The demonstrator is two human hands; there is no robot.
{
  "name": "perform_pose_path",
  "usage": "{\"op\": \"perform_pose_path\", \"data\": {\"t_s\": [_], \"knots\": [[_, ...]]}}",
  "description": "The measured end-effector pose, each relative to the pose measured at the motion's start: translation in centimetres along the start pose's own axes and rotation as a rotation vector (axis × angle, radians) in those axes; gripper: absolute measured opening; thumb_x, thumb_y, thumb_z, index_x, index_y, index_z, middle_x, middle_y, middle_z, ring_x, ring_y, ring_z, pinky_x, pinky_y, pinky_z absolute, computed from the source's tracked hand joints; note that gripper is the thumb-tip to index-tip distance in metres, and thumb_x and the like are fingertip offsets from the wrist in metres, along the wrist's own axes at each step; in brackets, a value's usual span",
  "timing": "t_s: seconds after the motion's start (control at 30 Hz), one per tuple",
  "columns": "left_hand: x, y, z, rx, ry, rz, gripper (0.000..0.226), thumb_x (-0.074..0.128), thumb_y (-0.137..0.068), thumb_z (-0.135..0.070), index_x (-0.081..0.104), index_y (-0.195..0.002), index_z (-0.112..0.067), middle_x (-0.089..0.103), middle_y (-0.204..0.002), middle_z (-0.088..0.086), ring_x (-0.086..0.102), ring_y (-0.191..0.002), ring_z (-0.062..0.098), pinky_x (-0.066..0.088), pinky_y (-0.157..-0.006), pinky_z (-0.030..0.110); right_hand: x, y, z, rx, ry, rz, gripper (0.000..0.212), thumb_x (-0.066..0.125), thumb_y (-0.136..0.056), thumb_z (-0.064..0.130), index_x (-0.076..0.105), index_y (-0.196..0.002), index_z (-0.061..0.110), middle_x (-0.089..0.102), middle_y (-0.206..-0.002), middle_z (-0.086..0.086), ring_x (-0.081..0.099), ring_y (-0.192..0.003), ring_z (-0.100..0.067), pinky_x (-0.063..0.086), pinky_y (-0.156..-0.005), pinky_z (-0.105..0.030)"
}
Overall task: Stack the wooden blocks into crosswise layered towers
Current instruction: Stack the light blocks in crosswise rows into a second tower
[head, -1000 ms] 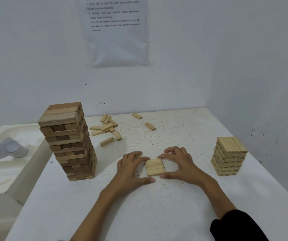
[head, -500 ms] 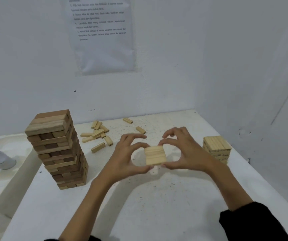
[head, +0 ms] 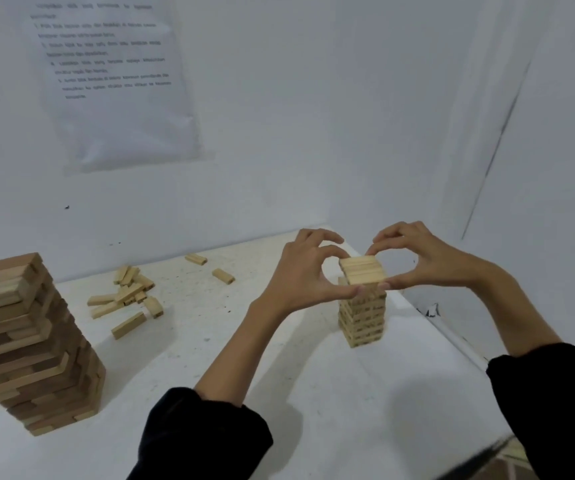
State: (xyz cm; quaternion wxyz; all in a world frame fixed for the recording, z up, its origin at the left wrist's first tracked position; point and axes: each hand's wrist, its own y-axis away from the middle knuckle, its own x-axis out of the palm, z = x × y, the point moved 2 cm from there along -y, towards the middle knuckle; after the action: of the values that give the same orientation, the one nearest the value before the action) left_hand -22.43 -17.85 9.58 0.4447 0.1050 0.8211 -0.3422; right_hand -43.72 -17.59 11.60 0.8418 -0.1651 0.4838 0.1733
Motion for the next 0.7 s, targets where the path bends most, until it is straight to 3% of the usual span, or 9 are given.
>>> {"op": "perform_pose_path", "data": {"t_s": [0.1, 0.23, 0.4, 0.7], "knots": [[1.3, -0.7, 0.0, -0.016, -0.004, 0.039, 0.071, 0.05, -0.056, -0.076, 0.068, -0.105, -0.028, 0.052, -0.127, -0.013, 0.033, -0.123, 0.008, 0.026, -0.089, 0.028, 0.3, 0.0, -1.4, 0.027, -0.012, 0.035, 0.046, 0.07, -0.061, 0.056, 0.052, -0.103, 0.054, 0.042, -0.12, 0.015, 0.025, -0.115, -0.006, 0.02, -0.098, -0.024], [2.1, -0.6, 0.4, -0.058, -0.014, 0.066, 0.055, 0.073, -0.066, -0.061, 0.068, -0.107, -0.026, 0.051, -0.129, -0.011, 0.033, -0.124, 0.009, 0.03, -0.098, 0.034, 0.9, -0.6, -2.5, 0.027, -0.006, 0.065, 0.045, 0.076, -0.067, 0.048, 0.051, -0.105, 0.054, 0.042, -0.121, 0.013, 0.026, -0.116, -0.006, 0.022, -0.101, -0.026], [2.5, -0.4, 1.1, -0.069, 0.011, 0.059, 0.069, 0.055, -0.054, -0.077, 0.068, -0.104, -0.03, 0.051, -0.127, -0.015, 0.033, -0.123, 0.006, 0.026, -0.093, 0.029, 1.6, -1.2, -3.0, 0.033, -0.03, 0.088, 0.047, 0.07, -0.06, 0.059, 0.05, -0.103, 0.057, 0.041, -0.119, 0.017, 0.024, -0.116, -0.004, 0.021, -0.098, -0.025], [3.0, -0.1, 1.5, -0.095, -0.012, 0.062, 0.056, 0.072, -0.064, -0.065, 0.066, -0.106, -0.03, 0.05, -0.13, -0.014, 0.033, -0.124, 0.007, 0.025, -0.094, 0.029, 2.0, -1.4, -3.4, 0.039, -0.034, 0.1, 0.051, 0.069, -0.06, 0.061, 0.049, -0.107, 0.056, 0.041, -0.123, 0.016, 0.025, -0.117, -0.004, 0.021, -0.098, -0.027]]}}
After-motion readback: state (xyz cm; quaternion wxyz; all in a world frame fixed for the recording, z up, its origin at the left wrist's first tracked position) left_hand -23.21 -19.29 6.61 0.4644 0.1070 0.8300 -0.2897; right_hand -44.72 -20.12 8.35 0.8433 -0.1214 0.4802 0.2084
